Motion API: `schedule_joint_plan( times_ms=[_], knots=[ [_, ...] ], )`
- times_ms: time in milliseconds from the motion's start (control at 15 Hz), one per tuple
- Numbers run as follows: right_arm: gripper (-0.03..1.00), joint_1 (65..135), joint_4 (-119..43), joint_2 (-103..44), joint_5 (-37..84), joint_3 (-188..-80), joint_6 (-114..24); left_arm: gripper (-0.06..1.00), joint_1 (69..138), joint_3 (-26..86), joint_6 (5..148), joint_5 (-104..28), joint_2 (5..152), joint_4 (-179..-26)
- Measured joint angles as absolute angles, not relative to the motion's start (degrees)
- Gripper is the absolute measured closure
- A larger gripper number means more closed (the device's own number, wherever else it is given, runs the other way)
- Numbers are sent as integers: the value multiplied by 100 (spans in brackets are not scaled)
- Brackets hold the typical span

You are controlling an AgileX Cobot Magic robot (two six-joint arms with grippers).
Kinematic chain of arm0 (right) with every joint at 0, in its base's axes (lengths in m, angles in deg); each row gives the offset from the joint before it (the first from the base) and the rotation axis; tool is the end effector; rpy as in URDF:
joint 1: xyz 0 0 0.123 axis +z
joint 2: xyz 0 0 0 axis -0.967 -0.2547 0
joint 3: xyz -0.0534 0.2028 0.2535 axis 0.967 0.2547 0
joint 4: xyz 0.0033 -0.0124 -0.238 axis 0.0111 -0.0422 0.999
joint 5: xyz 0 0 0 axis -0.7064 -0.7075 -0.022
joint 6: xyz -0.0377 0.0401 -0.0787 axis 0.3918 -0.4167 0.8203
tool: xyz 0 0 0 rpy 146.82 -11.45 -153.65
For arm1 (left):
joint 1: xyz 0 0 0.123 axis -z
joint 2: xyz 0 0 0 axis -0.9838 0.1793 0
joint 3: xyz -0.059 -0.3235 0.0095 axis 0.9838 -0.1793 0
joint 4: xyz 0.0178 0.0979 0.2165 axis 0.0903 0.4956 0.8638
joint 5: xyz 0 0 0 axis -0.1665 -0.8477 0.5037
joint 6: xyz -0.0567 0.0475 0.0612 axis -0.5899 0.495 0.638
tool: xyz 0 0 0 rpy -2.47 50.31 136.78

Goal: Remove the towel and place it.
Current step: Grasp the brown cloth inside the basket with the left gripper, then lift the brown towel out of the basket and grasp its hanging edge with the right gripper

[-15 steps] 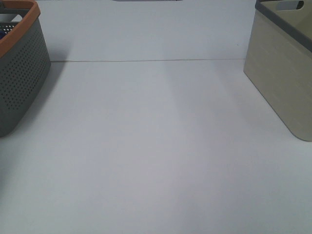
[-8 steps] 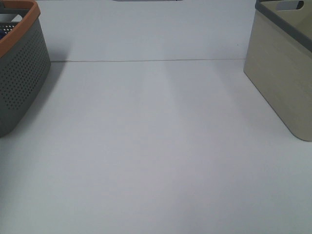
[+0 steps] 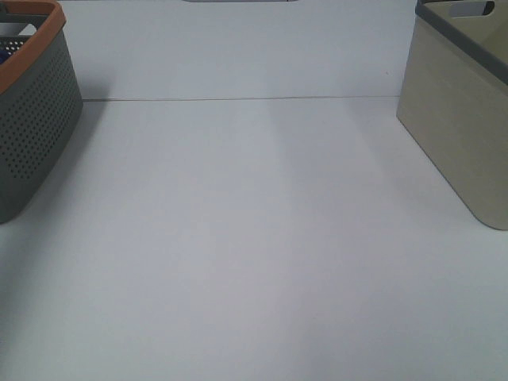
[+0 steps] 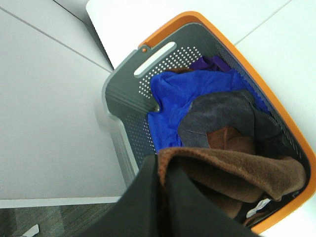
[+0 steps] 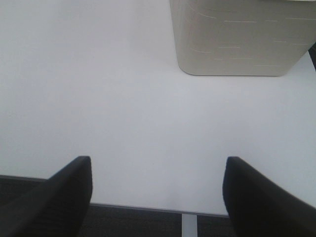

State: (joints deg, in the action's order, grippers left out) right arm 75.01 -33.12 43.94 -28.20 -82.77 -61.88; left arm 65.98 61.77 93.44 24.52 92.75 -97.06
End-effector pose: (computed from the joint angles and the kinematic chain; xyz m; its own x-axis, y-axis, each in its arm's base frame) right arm -0.0581 0.0044 0.2694 -0.4451 -0.0721 -0.8926 -0.0672 0.9966 -0.0469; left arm 0.2918 0.0590 0.5273 -0.5035 0.6295 -0.5918 0.3417 0.7742 0.5328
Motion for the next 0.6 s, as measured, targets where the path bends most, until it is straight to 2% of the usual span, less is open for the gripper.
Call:
schedule_joint_plan(
  times_ms=[333, 600],
  knots=[
    [32, 7501, -3312, 4394, -2820, -8277, -6188, 94, 6598, 6274, 9344, 2189, 8736, -10433],
    [32, 7501, -3312, 4394, -2820, -8277, -6188, 94, 6598, 7157, 9344, 1908, 8621, -11579]
  ],
)
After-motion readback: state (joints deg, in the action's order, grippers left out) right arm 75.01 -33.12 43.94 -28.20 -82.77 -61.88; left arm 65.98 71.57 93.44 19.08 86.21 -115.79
